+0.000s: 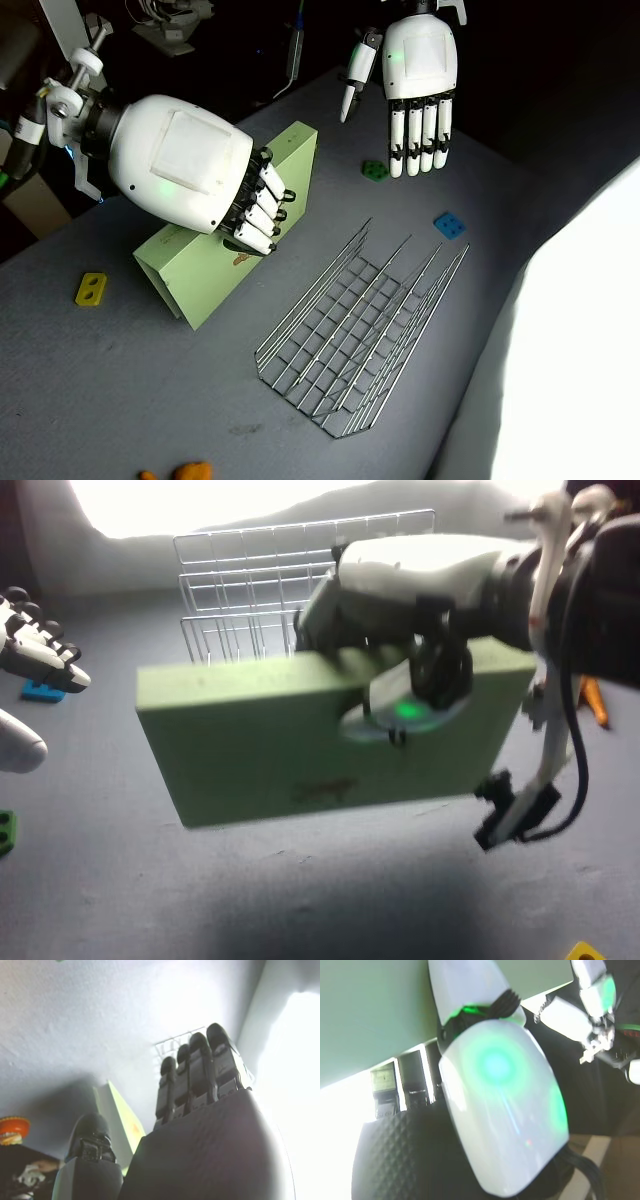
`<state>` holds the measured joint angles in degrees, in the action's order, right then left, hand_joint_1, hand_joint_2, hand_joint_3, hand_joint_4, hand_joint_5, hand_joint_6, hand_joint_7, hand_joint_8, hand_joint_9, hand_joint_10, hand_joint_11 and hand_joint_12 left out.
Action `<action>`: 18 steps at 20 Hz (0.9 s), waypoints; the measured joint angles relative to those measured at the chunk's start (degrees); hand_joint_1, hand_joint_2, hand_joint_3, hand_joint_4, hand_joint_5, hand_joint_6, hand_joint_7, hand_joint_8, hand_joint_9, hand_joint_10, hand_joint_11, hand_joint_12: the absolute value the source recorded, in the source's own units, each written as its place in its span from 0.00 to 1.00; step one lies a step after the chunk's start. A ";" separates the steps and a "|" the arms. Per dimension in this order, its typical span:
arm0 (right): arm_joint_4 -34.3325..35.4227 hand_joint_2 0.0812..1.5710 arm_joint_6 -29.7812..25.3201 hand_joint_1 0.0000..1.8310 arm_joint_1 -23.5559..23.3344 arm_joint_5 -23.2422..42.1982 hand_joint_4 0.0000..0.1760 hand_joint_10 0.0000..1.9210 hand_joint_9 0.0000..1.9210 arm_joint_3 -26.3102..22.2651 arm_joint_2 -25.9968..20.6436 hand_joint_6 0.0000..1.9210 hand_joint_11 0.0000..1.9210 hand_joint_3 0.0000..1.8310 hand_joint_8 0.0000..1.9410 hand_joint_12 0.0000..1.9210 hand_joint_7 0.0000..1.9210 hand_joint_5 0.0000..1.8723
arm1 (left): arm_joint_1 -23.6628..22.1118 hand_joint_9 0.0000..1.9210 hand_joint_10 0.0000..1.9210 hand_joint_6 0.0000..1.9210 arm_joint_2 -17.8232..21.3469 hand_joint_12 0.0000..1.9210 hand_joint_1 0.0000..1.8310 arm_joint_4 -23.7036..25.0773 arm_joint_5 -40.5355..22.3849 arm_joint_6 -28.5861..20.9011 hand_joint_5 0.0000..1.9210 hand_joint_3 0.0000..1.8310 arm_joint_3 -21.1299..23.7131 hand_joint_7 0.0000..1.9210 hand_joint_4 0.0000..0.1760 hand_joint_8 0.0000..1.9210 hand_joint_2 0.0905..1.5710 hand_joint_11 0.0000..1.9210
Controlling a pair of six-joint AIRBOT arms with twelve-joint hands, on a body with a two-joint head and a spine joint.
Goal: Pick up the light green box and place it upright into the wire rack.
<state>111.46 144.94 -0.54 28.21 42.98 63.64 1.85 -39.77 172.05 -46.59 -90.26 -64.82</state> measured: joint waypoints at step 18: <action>-10.91 0.73 -2.73 0.74 -7.34 -5.60 0.00 0.79 0.39 6.62 -1.03 0.48 0.30 0.00 0.63 0.90 0.47 0.47 | -0.13 0.05 0.00 0.00 -0.02 0.21 0.00 0.02 0.00 0.00 0.05 0.00 0.00 0.07 0.00 0.00 0.78 0.00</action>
<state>100.55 142.21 -7.88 22.61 49.60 62.61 1.72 -39.79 172.07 -46.59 -90.26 -64.82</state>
